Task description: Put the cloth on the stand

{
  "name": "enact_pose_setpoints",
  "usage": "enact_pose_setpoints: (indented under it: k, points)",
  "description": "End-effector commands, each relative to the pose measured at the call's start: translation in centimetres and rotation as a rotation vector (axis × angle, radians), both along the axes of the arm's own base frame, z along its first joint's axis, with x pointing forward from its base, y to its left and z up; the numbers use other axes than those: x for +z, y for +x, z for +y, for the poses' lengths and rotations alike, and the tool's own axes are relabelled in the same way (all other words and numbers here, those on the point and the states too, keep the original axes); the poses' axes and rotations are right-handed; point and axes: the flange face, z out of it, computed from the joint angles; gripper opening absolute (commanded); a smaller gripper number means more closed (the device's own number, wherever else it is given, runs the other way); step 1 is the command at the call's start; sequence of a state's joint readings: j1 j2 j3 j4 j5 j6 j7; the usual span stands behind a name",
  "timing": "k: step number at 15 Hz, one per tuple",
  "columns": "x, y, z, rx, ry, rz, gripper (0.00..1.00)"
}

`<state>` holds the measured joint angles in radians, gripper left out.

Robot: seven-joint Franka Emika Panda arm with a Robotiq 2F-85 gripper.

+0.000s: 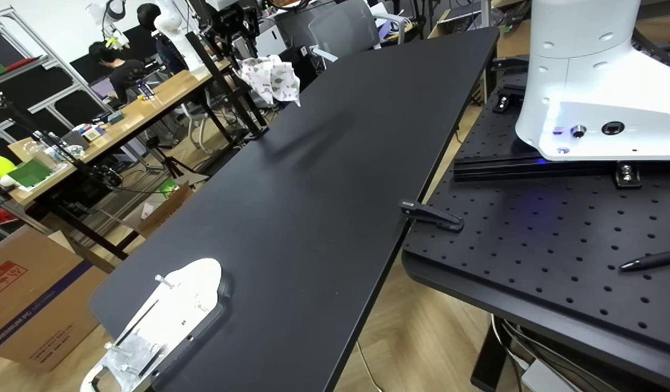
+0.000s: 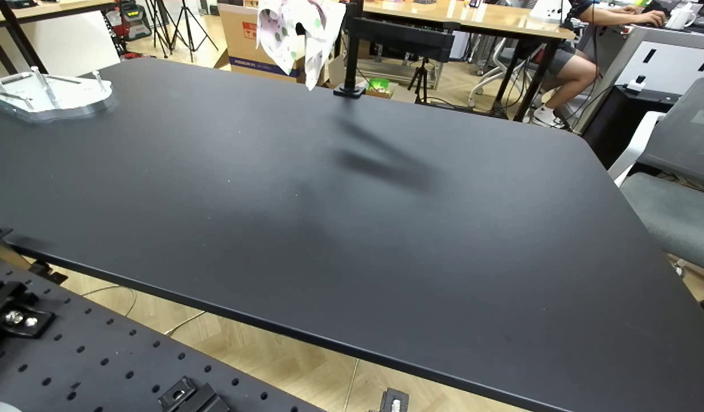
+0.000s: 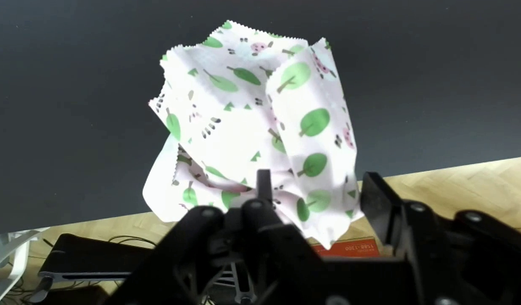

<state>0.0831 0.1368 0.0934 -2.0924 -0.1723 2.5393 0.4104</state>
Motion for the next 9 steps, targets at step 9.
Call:
enact_pose_setpoints:
  k: [9]
  points:
    - [3.1,0.6,3.4,0.106,0.001,-0.047,1.0]
